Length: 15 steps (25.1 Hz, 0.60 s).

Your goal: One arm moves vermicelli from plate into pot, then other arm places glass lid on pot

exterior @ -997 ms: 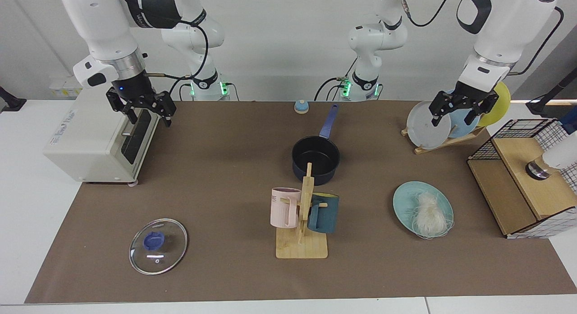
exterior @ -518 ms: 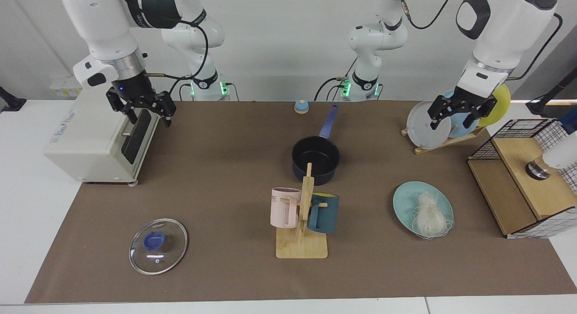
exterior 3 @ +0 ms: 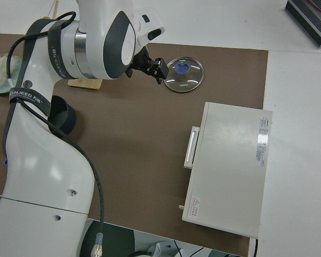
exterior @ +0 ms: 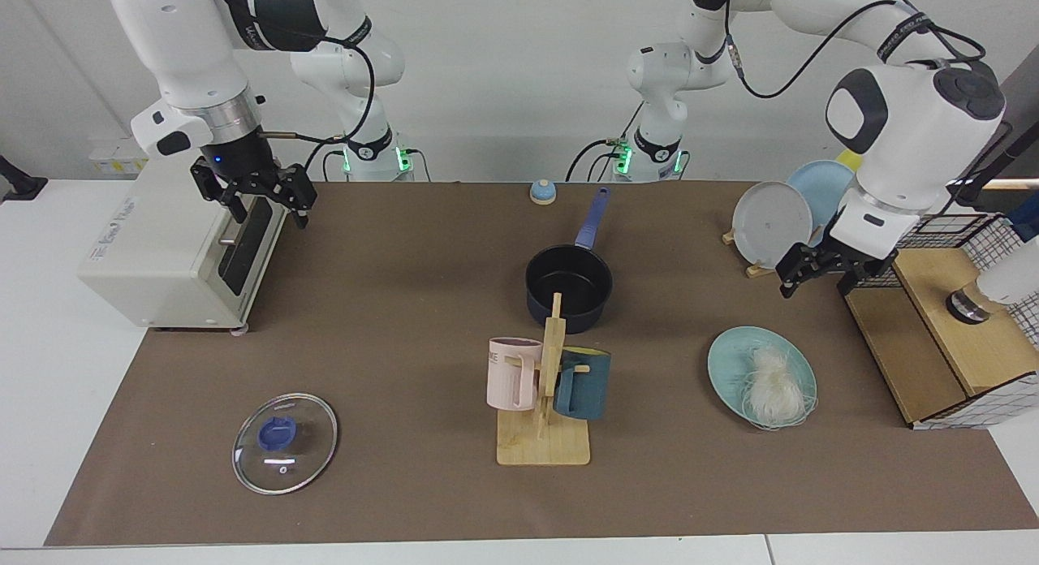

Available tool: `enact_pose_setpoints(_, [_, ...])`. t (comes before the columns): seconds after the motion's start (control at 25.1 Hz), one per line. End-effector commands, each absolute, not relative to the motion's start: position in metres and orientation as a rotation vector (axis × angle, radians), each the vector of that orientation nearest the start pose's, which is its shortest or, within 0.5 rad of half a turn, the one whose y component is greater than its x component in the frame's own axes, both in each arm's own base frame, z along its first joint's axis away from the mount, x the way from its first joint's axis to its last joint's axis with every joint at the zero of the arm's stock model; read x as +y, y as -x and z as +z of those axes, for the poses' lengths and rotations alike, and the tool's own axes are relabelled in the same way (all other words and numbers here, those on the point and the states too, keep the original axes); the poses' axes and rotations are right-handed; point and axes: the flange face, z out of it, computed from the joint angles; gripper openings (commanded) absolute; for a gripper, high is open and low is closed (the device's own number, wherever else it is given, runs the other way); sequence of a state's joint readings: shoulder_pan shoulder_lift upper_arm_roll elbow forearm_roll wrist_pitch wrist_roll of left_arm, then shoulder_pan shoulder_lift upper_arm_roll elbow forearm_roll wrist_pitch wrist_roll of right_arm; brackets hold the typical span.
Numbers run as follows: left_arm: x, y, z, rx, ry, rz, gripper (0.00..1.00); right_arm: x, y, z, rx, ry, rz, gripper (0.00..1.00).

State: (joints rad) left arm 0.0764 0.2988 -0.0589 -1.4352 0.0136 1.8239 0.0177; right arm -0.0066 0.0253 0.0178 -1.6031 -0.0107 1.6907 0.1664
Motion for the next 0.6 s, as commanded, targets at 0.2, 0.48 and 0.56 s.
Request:
enact_pose_setpoints(0.2, [0.035, -0.701, 0.448, -0.026, 3.152, -0.267, 1.00, 0.004, -0.577, 0.607, 0.206, 3.131, -0.113, 1.00])
enact_pose_setpoints(0.48, [0.030, -0.710, 0.365, -0.021, 3.158, -0.261, 1.00, 0.003, -0.577, 0.607, 0.209, 3.131, -0.111, 1.00])
enact_pose_setpoints(0.56, [0.030, -0.710, 0.345, -0.029, 3.152, -0.296, 1.00, 0.004, -0.577, 0.607, 0.206, 3.131, -0.111, 1.00])
